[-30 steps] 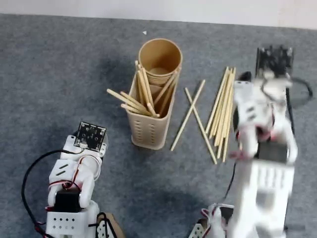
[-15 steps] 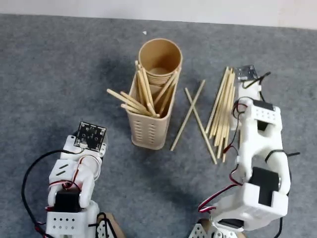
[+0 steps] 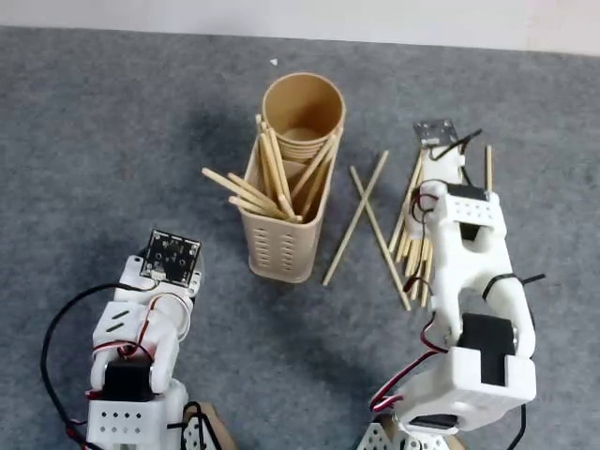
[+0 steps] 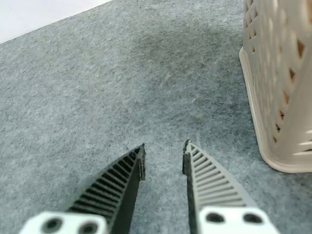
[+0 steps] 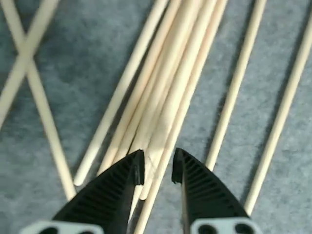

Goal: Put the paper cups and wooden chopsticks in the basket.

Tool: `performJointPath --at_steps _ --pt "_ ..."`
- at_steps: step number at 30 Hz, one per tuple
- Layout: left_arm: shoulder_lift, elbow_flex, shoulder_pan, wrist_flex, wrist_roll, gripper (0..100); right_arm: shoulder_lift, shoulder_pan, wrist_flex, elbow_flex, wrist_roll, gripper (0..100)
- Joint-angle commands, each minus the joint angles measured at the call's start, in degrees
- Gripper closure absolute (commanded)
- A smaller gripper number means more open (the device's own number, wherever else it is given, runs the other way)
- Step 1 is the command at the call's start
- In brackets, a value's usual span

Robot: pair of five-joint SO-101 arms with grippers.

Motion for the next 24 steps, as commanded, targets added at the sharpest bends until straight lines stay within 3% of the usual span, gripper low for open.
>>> performJointPath --at_steps 1,6,11,15,24 --pt "-0.1 1.0 0.9 -1.0 -0.6 84 -0.3 0.0 -2.8 -2.2 -0.6 89.6" --pt "-0.1 1.0 0.9 -1.0 -0.6 84 2.3 1.5 -3.4 -1.1 -0.4 89.8" --pt "-0.1 1.0 0.9 -1.0 -0.6 84 8.8 1.4 -3.4 -1.8 -0.3 99.2" --pt "-0.1 1.0 0.9 -1.0 -0.6 84 10.9 1.8 -3.0 -5.1 -0.4 99.1" --pt "-0.1 1.0 0.9 -1.0 -0.6 84 1.0 5.2 6.0 -12.9 -2.7 99.2"
